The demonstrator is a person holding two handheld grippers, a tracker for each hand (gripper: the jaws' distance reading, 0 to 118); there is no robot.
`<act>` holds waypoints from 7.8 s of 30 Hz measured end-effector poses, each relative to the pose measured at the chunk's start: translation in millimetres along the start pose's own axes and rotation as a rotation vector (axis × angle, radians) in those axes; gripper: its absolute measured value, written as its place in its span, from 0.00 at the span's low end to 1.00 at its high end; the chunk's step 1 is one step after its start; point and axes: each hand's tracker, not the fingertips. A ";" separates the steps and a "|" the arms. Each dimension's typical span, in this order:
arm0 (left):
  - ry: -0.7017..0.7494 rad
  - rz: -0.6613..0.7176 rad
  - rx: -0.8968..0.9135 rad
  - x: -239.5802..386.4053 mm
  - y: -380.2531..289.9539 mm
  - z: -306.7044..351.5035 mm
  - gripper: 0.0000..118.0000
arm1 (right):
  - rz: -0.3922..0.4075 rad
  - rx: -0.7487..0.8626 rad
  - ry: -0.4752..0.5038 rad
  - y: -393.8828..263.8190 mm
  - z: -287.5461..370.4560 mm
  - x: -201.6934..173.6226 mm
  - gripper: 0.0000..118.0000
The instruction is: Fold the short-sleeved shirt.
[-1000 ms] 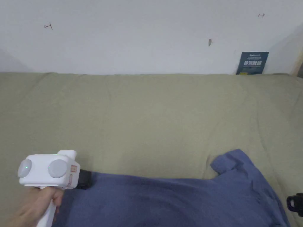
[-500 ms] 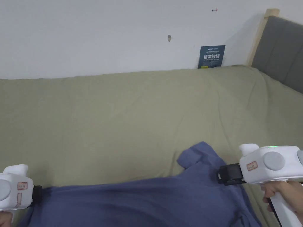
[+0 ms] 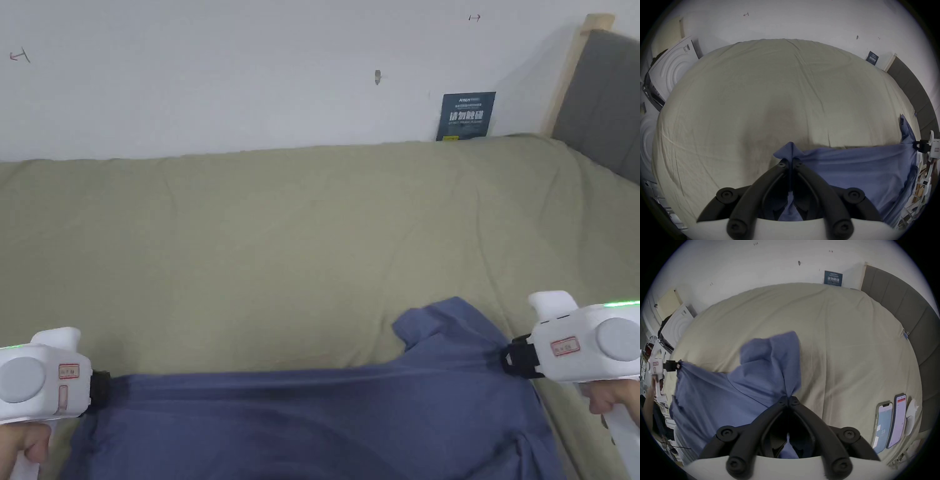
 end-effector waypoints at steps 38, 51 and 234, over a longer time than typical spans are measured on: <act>-0.097 0.089 0.100 -57.5 -242.5 129.8 0.00 | -0.113 0.022 0.034 -227.9 92.3 2.8 0.01; -0.048 0.101 0.076 -63.1 -279.3 160.8 0.97 | -0.167 0.065 -0.038 -231.7 143.5 -29.1 0.99; -0.348 0.374 -0.014 -118.0 -186.6 179.3 0.11 | -0.136 0.209 0.301 -236.8 156.6 -166.8 0.00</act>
